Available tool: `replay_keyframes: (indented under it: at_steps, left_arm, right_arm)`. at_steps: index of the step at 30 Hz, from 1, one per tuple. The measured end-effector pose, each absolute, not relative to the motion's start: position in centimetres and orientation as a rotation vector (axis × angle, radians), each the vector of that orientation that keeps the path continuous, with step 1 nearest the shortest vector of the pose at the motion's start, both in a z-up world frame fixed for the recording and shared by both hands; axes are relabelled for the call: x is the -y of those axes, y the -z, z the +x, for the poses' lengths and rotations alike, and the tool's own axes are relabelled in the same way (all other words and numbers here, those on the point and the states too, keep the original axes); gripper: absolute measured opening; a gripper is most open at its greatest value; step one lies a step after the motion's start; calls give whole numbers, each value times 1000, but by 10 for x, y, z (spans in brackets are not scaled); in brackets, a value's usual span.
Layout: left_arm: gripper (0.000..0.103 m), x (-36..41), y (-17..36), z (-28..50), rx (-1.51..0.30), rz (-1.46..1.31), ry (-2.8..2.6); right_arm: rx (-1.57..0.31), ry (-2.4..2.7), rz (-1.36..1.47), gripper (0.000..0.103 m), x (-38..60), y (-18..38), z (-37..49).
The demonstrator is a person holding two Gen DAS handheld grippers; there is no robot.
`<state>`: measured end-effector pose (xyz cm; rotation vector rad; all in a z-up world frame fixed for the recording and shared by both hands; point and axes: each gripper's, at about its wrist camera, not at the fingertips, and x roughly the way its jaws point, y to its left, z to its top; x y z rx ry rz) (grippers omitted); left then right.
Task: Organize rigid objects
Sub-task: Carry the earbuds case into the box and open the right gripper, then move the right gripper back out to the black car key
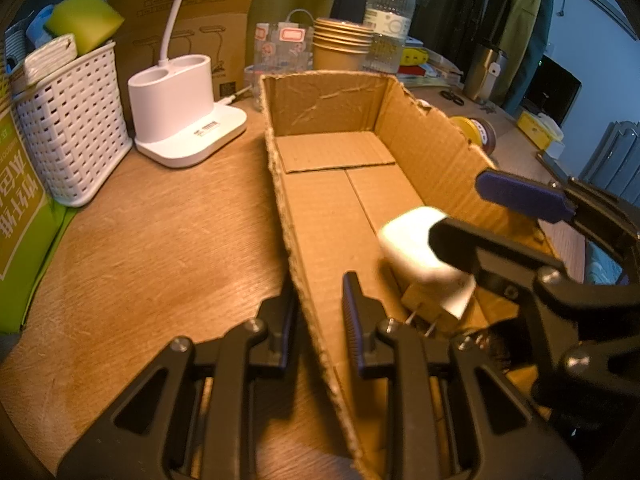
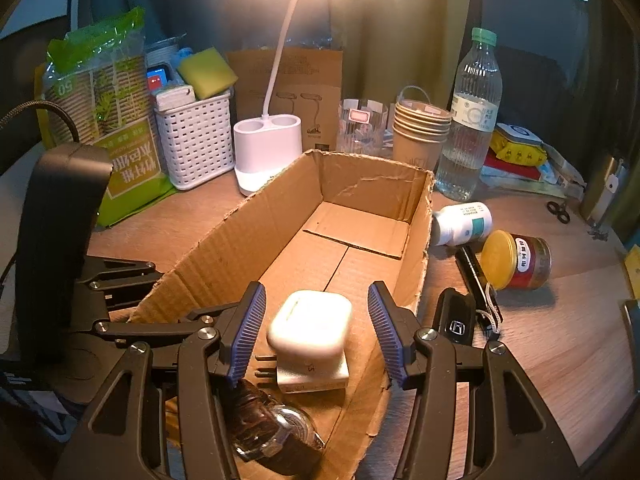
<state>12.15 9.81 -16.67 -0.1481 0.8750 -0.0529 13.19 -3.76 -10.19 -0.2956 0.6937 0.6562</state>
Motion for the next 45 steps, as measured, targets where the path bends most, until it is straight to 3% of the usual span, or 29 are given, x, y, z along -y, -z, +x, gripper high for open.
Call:
replay_keyframes:
  at_steps: [45]
  left_arm:
    - [24,-98,167,122,-875,-148,52]
  right_arm:
    - [-640,-554,-223,56,87,78,134]
